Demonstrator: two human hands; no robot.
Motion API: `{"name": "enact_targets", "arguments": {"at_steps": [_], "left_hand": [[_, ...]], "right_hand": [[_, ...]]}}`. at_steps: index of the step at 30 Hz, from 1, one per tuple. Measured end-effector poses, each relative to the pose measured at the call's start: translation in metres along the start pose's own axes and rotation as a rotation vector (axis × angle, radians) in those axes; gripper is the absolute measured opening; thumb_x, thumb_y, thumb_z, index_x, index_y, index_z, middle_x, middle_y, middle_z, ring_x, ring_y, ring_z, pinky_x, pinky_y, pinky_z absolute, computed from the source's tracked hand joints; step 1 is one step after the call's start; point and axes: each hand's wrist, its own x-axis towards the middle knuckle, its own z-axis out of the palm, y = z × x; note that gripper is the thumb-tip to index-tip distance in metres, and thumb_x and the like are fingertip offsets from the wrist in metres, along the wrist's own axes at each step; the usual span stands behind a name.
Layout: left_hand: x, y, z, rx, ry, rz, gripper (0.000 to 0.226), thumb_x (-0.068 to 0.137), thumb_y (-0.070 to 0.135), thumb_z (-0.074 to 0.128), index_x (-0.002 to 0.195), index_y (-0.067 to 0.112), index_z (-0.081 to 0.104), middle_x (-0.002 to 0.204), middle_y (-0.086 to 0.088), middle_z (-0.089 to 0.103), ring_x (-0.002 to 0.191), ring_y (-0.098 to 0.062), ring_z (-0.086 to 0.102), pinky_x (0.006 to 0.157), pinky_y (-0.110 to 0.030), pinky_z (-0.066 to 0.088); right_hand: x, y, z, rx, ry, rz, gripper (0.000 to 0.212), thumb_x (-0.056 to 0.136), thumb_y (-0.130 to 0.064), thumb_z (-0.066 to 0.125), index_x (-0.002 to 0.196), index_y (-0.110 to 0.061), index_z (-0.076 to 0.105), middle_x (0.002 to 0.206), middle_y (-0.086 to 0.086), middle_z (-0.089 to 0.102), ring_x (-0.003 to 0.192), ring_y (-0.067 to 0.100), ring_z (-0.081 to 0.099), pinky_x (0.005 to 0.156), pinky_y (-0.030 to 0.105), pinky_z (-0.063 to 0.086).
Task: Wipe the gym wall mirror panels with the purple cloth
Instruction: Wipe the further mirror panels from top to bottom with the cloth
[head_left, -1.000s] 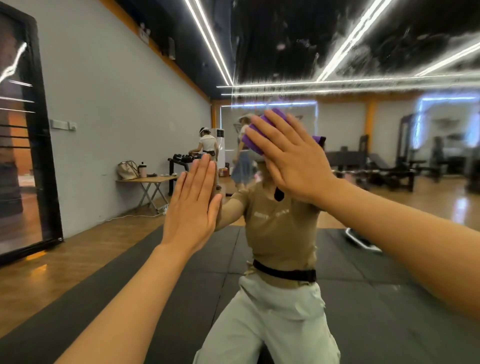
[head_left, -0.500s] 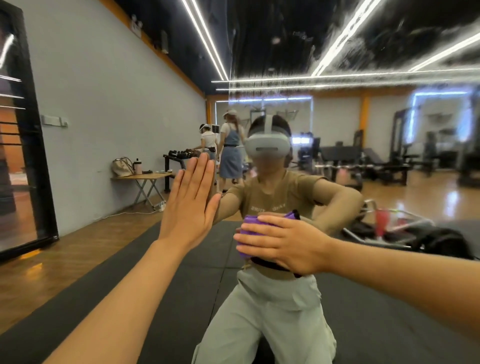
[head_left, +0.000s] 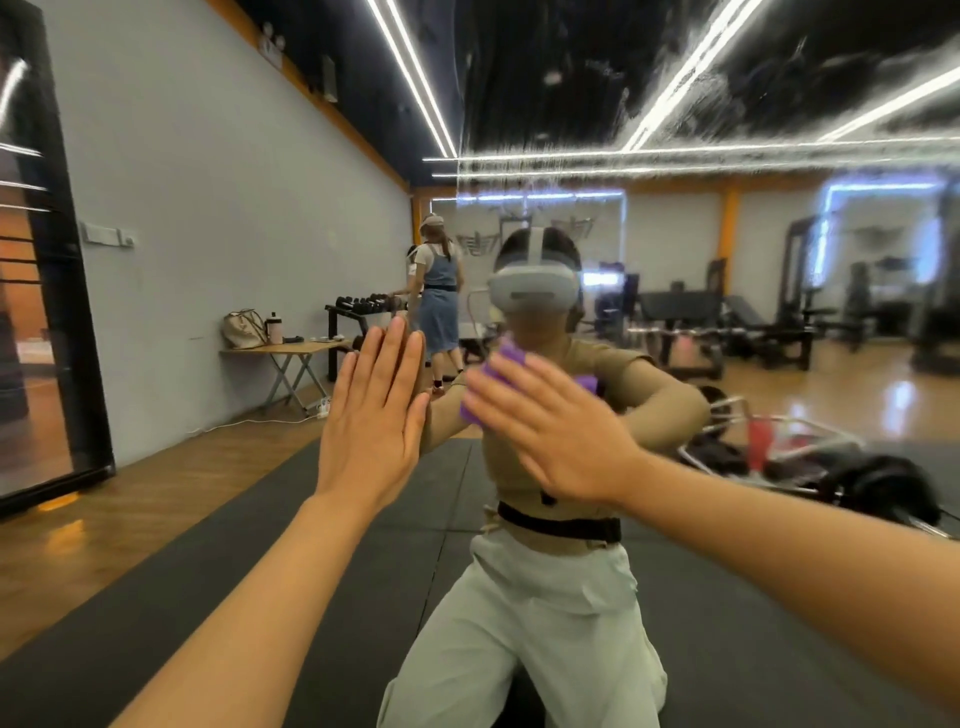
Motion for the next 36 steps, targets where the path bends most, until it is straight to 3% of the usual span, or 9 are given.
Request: {"name": "enact_targets", "arguments": {"at_steps": [3,6,11,14,18,23,26,30,36], "left_hand": [[-0.008,0.006,0.006,-0.001,0.013,-0.038,0.058,0.107,0.028,0.026,0.162,0.016,0.012,0.169,-0.009,0.009,0.156,-0.022,0.001,0.126,-0.040,0.002],[-0.018,0.014,0.009,-0.015,0.008,-0.066,0.056,0.107,0.027,0.025,0.161,0.018,0.016,0.169,-0.010,0.009,0.156,-0.024,0.002,0.126,-0.042,0.005],[-0.022,0.009,0.005,0.022,-0.051,-0.027,0.059,0.106,0.033,0.026,0.162,0.017,0.013,0.169,-0.010,0.005,0.156,-0.024,-0.001,0.126,-0.038,-0.002],[-0.023,0.004,0.004,0.036,-0.064,0.011,0.061,0.106,0.035,0.029,0.162,0.016,0.013,0.169,-0.010,0.004,0.156,-0.024,-0.002,0.126,-0.038,-0.003],[-0.024,0.002,0.001,0.044,-0.075,0.017,0.063,0.105,0.038,0.031,0.162,0.015,0.015,0.169,-0.010,0.004,0.156,-0.025,-0.001,0.126,-0.038,-0.002],[-0.025,0.001,0.000,0.056,-0.072,0.025,0.064,0.105,0.039,0.032,0.161,0.014,0.016,0.169,-0.010,0.005,0.156,-0.024,0.001,0.126,-0.037,-0.001],[-0.026,0.000,-0.001,0.053,-0.067,0.035,0.063,0.105,0.038,0.033,0.161,0.014,0.017,0.169,-0.010,0.006,0.156,-0.024,0.001,0.126,-0.036,-0.002],[-0.033,-0.002,-0.001,0.056,-0.066,0.034,0.063,0.104,0.035,0.033,0.161,0.013,0.018,0.169,-0.011,0.009,0.156,-0.024,0.002,0.126,-0.038,0.002],[-0.063,0.008,0.003,0.034,-0.113,-0.012,0.067,0.104,0.041,0.032,0.161,0.011,0.015,0.169,-0.013,0.007,0.156,-0.027,0.004,0.125,-0.043,0.007]], "right_hand": [[-0.042,-0.046,0.013,0.014,-0.130,-0.130,0.076,0.092,-0.034,0.051,0.161,-0.016,0.023,0.168,0.006,0.017,0.156,0.028,0.011,0.127,0.044,0.001],[-0.069,-0.069,0.019,-0.016,-0.167,-0.165,0.068,0.097,-0.033,0.040,0.161,-0.017,0.023,0.168,0.004,0.016,0.156,0.025,0.010,0.127,0.042,-0.001],[-0.061,-0.036,0.013,-0.023,-0.194,-0.317,0.064,0.099,-0.029,0.037,0.161,-0.020,0.022,0.168,0.000,0.018,0.156,0.021,0.010,0.127,0.041,-0.003],[-0.019,0.016,-0.004,0.013,-0.090,-0.125,0.064,0.096,-0.028,0.039,0.158,-0.018,0.027,0.166,0.005,0.023,0.154,0.025,0.017,0.127,0.043,0.006],[0.029,0.070,-0.027,-0.048,0.021,0.138,0.054,0.106,-0.032,0.030,0.157,-0.012,0.033,0.163,0.012,0.031,0.151,0.031,0.026,0.124,0.044,0.012],[0.034,0.045,-0.016,-0.015,0.136,0.299,0.055,0.106,-0.029,0.033,0.157,-0.010,0.033,0.163,0.013,0.030,0.151,0.035,0.026,0.125,0.047,0.012],[0.017,0.011,-0.004,0.014,0.105,0.142,0.059,0.101,-0.028,0.038,0.158,-0.015,0.030,0.165,0.010,0.027,0.153,0.033,0.023,0.125,0.048,0.011],[-0.034,-0.046,0.018,-0.003,-0.074,-0.125,0.078,0.091,-0.033,0.056,0.160,-0.020,0.025,0.168,0.004,0.017,0.155,0.028,0.014,0.127,0.047,0.003],[-0.086,-0.090,0.030,-0.092,-0.187,-0.301,0.065,0.098,-0.034,0.040,0.161,-0.023,0.024,0.167,-0.002,0.018,0.156,0.024,0.002,0.126,0.043,-0.011]]}}
